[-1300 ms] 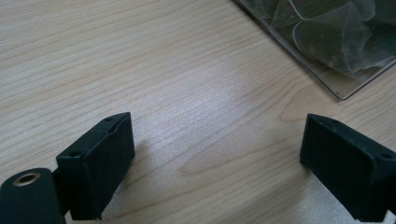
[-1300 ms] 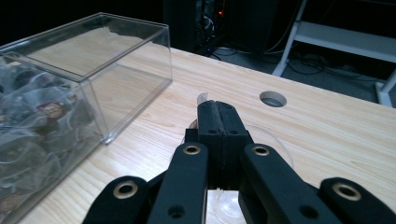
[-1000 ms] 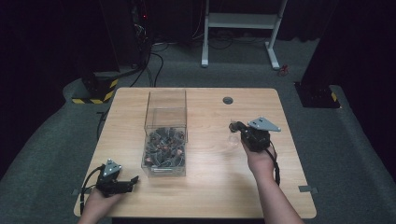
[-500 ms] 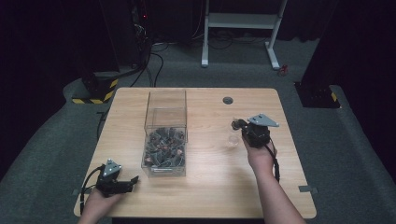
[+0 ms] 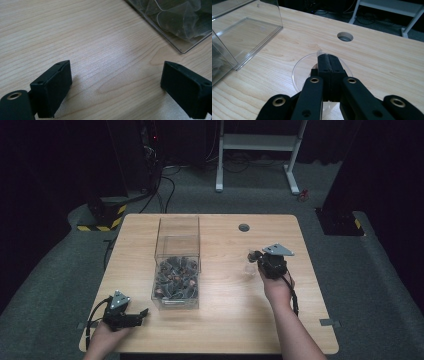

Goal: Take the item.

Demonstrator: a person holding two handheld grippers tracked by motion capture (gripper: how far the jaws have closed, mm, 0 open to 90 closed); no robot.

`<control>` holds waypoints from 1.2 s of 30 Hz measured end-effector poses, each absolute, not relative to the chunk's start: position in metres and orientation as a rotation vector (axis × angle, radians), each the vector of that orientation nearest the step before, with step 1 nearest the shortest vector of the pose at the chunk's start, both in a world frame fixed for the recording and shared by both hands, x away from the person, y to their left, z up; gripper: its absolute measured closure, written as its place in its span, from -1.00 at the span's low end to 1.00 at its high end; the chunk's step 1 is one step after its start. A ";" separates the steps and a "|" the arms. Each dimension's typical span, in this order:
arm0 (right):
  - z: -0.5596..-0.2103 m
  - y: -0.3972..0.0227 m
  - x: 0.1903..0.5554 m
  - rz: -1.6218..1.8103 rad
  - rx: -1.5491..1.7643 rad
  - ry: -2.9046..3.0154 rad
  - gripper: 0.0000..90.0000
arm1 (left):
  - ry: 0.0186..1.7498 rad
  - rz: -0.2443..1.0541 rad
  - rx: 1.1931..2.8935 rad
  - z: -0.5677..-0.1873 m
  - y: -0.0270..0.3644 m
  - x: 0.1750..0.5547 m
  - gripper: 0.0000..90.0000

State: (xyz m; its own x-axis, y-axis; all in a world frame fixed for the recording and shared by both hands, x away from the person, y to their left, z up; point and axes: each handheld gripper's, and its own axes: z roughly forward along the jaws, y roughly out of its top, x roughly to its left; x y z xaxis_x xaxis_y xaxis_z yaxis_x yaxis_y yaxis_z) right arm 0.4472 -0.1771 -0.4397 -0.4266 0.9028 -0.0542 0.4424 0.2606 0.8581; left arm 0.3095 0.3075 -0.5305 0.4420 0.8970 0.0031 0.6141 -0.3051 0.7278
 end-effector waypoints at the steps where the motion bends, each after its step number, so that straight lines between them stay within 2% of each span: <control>1: -0.441 -0.177 0.448 1.080 1.212 1.983 1.00 | 1.263 0.551 2.033 -0.531 0.307 0.310 -0.77; 7: -0.443 -0.176 0.449 1.084 1.227 1.984 0.82 | 1.263 0.550 2.034 -0.530 0.308 0.310 -0.77; 23: -0.440 -0.175 0.446 1.099 1.223 1.986 0.53 | 1.263 0.549 2.034 -0.530 0.307 0.310 -0.77; 36: -0.435 -0.177 0.440 1.105 1.252 1.992 -0.08 | 1.264 0.551 2.033 -0.531 0.307 0.310 -0.77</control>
